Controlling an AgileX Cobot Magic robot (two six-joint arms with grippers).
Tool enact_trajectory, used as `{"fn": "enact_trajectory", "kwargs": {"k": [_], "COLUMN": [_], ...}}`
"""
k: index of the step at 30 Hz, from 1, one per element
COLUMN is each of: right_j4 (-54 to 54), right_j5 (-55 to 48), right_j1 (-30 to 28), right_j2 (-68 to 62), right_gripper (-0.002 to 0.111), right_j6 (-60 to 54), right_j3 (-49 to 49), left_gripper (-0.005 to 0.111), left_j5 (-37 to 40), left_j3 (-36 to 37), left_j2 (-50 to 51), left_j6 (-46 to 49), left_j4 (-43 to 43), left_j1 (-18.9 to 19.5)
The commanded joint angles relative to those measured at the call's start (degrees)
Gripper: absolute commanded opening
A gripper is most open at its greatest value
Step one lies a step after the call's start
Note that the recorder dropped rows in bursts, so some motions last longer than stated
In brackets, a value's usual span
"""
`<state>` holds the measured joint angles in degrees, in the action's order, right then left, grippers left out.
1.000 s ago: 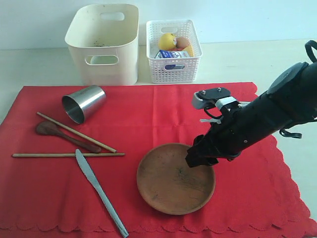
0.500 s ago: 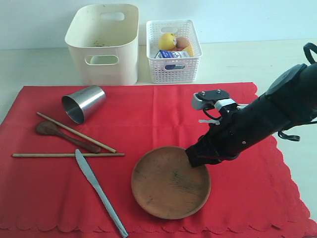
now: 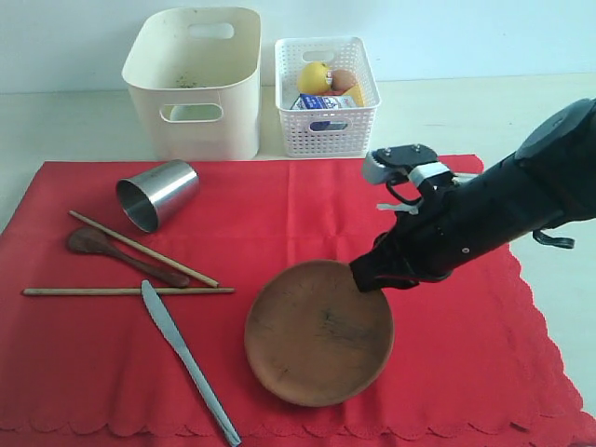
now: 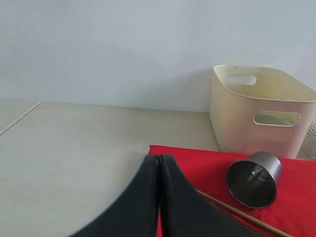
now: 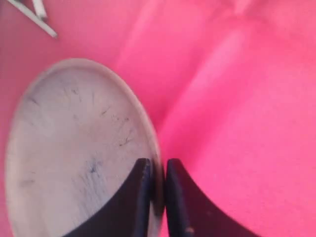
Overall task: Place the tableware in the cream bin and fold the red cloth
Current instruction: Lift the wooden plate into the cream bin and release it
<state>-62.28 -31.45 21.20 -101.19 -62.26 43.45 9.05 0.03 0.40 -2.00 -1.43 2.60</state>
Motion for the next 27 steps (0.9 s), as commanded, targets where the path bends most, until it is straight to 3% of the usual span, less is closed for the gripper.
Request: {"fn": "enact_trajectory", "kwargs": {"k": [1, 19, 27], "right_j4": [-1.97, -2.54, -9.39], "right_j5": [1.14, 5.64, 10.73], "right_j1": [-0.21, -0.21, -0.21], "right_j2": [4.53, 8.31, 5.7], "right_gripper": [0.0, 0.0, 0.0], "right_j6": [-0.58, -0.12, -0.23], "right_j3": [-0.19, 12.47, 20.02], "left_gripper": [0.001, 0.001, 0.001], "left_j5": [-0.33, -0.33, -0.33], "left_j3": [-0.03, -0.03, -0.03], "left_j2": [-0.4, -0.4, -0.4], "left_j6": [0.16, 0.16, 0.16], "left_j4": [-0.14, -0.14, -0.14], "left_j1": [0.13, 0.13, 0.13]}}
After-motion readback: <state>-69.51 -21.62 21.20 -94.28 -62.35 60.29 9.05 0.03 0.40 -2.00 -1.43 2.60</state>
